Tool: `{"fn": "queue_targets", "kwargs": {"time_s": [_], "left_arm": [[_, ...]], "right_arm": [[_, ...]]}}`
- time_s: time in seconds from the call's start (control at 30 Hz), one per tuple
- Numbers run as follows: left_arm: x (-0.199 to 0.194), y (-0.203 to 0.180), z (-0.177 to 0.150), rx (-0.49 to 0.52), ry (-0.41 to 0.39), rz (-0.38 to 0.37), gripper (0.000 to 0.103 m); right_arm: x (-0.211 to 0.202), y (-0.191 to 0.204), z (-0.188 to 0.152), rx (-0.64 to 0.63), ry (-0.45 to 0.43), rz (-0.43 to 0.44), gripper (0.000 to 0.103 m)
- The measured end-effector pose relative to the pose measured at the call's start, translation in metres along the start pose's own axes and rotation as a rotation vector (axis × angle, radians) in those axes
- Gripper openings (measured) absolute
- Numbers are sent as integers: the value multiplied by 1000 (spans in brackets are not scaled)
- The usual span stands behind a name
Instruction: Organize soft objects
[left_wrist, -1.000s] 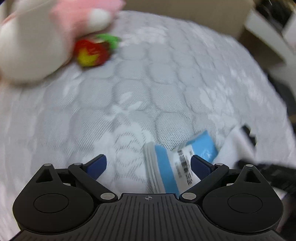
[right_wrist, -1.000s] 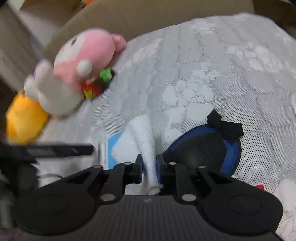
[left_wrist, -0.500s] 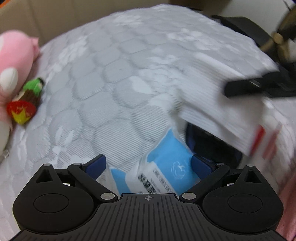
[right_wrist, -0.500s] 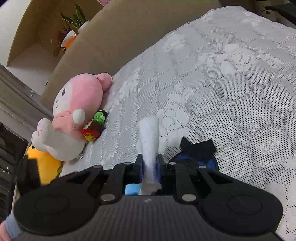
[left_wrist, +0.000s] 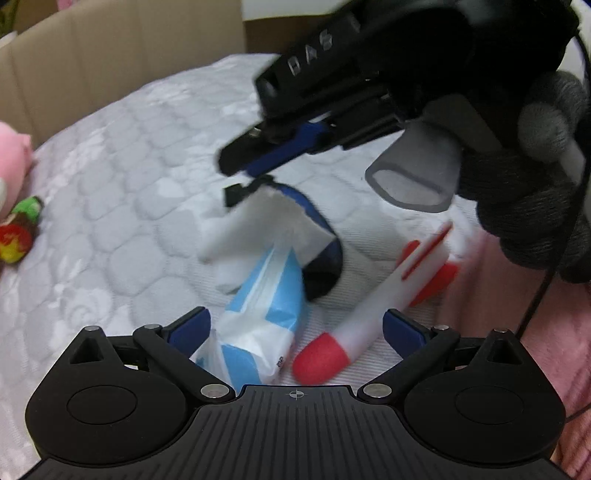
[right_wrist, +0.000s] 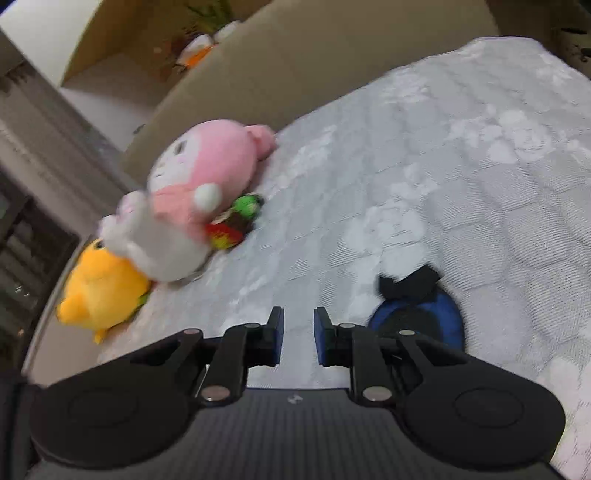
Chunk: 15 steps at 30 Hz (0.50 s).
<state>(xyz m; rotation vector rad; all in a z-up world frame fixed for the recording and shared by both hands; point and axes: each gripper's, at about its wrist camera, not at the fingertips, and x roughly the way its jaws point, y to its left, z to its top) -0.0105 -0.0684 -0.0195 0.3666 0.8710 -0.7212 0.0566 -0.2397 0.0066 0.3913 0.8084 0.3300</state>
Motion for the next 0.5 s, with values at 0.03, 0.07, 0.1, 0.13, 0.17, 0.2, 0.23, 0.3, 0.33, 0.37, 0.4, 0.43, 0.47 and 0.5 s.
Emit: {"fn": "queue_targets", "kwargs": {"time_s": [0.03, 0.07, 0.1, 0.13, 0.17, 0.2, 0.23, 0.3, 0.33, 0.37, 0.4, 0.43, 0.47, 0.5], "left_arm": [[3, 0, -1, 10, 8, 8, 103], [6, 1, -2, 16, 18, 26, 103], [9, 4, -2, 10, 28, 42, 103], [12, 8, -1, -8, 38, 45, 103], [15, 13, 0, -34, 49, 31, 103], [18, 17, 0, -55, 57, 14, 103], [20, 20, 1, -68, 62, 0, 103], [24, 26, 2, -91, 66, -25, 103], [23, 28, 2, -101, 63, -33, 103], [23, 30, 3, -112, 58, -44, 103], [21, 32, 2, -126, 53, -57, 103], [19, 34, 2, -141, 50, -69, 103], [16, 35, 0, -155, 49, -79, 103], [12, 35, -2, -166, 49, -85, 103]], "right_arm": [[-2, 4, -1, -21, 0, -5, 21], [-4, 8, -2, -43, 1, -11, 21], [-7, 11, -3, -64, 1, -16, 25], [-5, 15, -3, -102, 8, -48, 39], [0, 17, -1, -150, 27, -97, 48], [7, 17, 2, -181, 53, -133, 48], [15, 18, 3, -206, 83, -151, 48], [32, 21, 3, -258, 147, -164, 48], [40, 23, 2, -286, 173, -170, 48], [49, 25, -1, -320, 194, -182, 47], [59, 28, -6, -360, 215, -200, 47], [68, 30, -10, -402, 228, -218, 46], [75, 33, -15, -446, 233, -239, 44], [81, 37, -20, -499, 231, -259, 39]]}}
